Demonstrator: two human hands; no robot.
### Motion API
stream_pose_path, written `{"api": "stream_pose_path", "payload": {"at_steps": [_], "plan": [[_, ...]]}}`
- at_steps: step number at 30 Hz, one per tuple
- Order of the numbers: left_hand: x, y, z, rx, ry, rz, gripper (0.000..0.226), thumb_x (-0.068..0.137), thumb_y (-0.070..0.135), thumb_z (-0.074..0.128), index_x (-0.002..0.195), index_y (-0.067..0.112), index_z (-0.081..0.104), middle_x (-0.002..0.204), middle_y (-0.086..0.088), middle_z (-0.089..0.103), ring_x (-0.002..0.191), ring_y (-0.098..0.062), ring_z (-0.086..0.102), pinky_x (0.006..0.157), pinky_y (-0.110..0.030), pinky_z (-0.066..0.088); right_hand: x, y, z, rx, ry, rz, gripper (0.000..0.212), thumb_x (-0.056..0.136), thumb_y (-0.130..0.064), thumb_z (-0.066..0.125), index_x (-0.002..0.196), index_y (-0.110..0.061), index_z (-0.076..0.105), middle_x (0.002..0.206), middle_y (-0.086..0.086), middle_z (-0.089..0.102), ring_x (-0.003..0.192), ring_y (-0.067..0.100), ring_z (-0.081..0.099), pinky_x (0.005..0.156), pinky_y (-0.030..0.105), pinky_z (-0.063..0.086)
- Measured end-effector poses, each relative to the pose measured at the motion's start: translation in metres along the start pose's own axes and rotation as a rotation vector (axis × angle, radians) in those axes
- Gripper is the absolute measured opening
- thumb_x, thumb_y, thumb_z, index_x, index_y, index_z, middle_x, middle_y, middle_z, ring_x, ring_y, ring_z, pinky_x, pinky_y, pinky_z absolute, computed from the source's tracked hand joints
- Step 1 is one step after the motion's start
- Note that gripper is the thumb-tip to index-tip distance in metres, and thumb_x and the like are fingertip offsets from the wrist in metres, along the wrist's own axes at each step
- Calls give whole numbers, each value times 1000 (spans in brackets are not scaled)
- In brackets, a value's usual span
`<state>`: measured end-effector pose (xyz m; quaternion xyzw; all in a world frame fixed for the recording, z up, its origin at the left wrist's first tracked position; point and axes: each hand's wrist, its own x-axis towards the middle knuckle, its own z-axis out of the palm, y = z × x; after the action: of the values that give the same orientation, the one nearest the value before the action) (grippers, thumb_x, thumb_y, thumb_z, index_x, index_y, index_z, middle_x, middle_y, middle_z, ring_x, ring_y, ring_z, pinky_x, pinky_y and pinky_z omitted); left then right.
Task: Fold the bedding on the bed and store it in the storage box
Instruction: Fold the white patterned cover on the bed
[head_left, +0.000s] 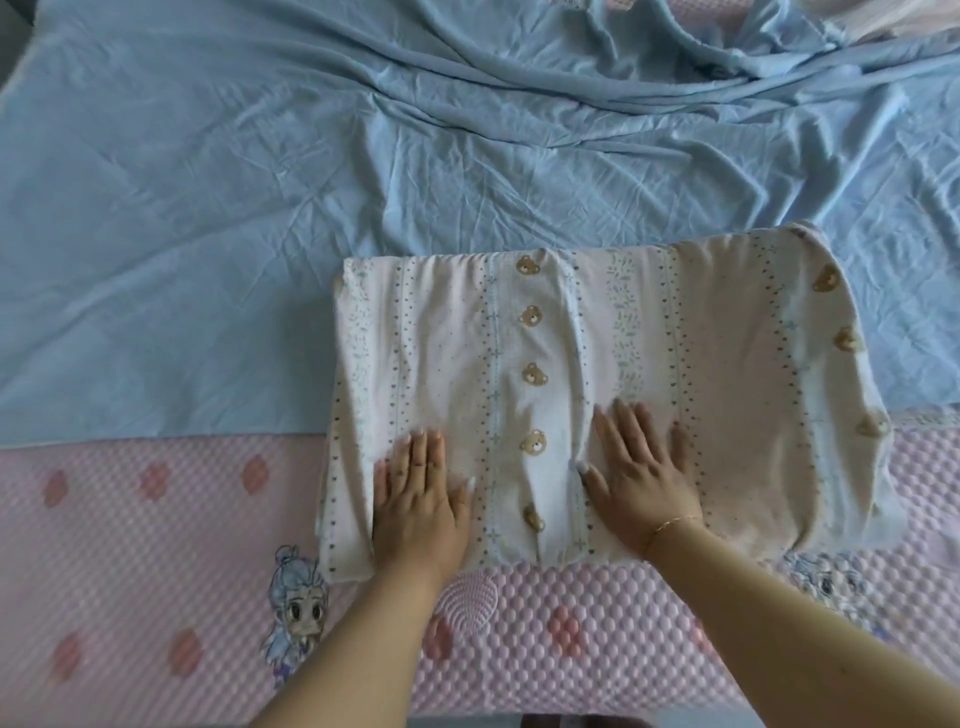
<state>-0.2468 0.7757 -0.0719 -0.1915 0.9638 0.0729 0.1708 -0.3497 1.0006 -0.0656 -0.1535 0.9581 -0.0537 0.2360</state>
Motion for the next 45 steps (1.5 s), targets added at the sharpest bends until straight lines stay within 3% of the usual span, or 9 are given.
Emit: {"api": "stream_pose_path", "payload": {"at_steps": [5, 12, 19, 25, 30, 35, 40, 43, 45], "plan": [[-32, -17, 3, -59, 170, -24, 64, 97, 43, 21, 139, 3, 48, 145, -14, 47, 138, -30, 40, 118, -39, 22, -19, 6, 7, -25, -47, 64, 70, 90, -64, 5, 148, -34, -17, 157, -11, -18, 142, 9, -22, 117, 41, -13], [-63, -9, -10, -271, 403, -218, 28, 77, 10, 74, 102, 3, 65, 106, -15, 67, 99, -33, 62, 82, -42, 54, -31, -57, -2, 160, 6, 17, 68, 96, -56, 18, 153, -21, 5, 160, -3, 2, 147, 13, -5, 120, 37, -5], [-64, -13, -17, -498, 381, -549, 35, 81, 20, 76, 101, -4, 59, 98, -23, 59, 85, -35, 56, 60, -32, 41, -42, -100, -1, 220, 23, -92, 64, 97, -54, 22, 152, -23, 12, 160, -4, 8, 147, 12, 0, 119, 32, -3], [-62, -21, -16, -411, 337, -578, 25, 80, 17, 75, 88, -2, 60, 90, -24, 60, 83, -37, 55, 56, -33, 34, -45, -113, 3, 185, -32, -151, 63, 97, -54, 21, 151, -23, 17, 159, -7, 10, 147, 10, -2, 119, 34, -5], [-55, -32, -23, -321, 223, -623, 16, 95, 10, 53, 99, -4, 61, 94, -20, 65, 84, -34, 61, 57, -35, 40, -38, -94, 8, 133, -67, -166, 61, 97, -53, 17, 152, -28, 11, 159, -11, 5, 146, 7, -5, 120, 36, -5], [-49, -54, -33, -347, 284, -754, 12, 89, -1, 52, 100, -4, 57, 104, -26, 61, 93, -41, 60, 73, -46, 49, -20, -34, -4, 66, -117, 52, 60, 98, -52, 13, 152, -31, 0, 159, -13, -9, 145, 8, -13, 119, 40, -6], [-36, 19, -39, -256, 394, -157, 33, 64, 4, 81, 90, 3, 62, 95, -20, 62, 83, -36, 61, 64, -39, 53, -23, -40, -11, 127, -53, 17, 61, 98, -53, 16, 152, -31, 0, 158, -15, -8, 145, 8, -13, 119, 38, -8], [-19, 60, -36, -247, 192, 176, 44, 81, 22, 71, 122, 13, 60, 135, -15, 53, 122, -35, 52, 96, -44, 48, -27, -31, -6, 118, -56, -35, 61, 97, -55, 15, 151, -34, -3, 157, -16, -10, 144, 5, -16, 118, 38, -11], [-12, 70, -31, -96, -51, 269, 57, 99, 38, 41, 152, 26, 25, 162, -6, 10, 149, -28, 9, 120, -48, 14, -27, -8, -3, 47, -66, -36, 61, 96, -56, 11, 151, -35, -6, 157, -15, -14, 143, 5, -20, 117, 40, -13]]}}
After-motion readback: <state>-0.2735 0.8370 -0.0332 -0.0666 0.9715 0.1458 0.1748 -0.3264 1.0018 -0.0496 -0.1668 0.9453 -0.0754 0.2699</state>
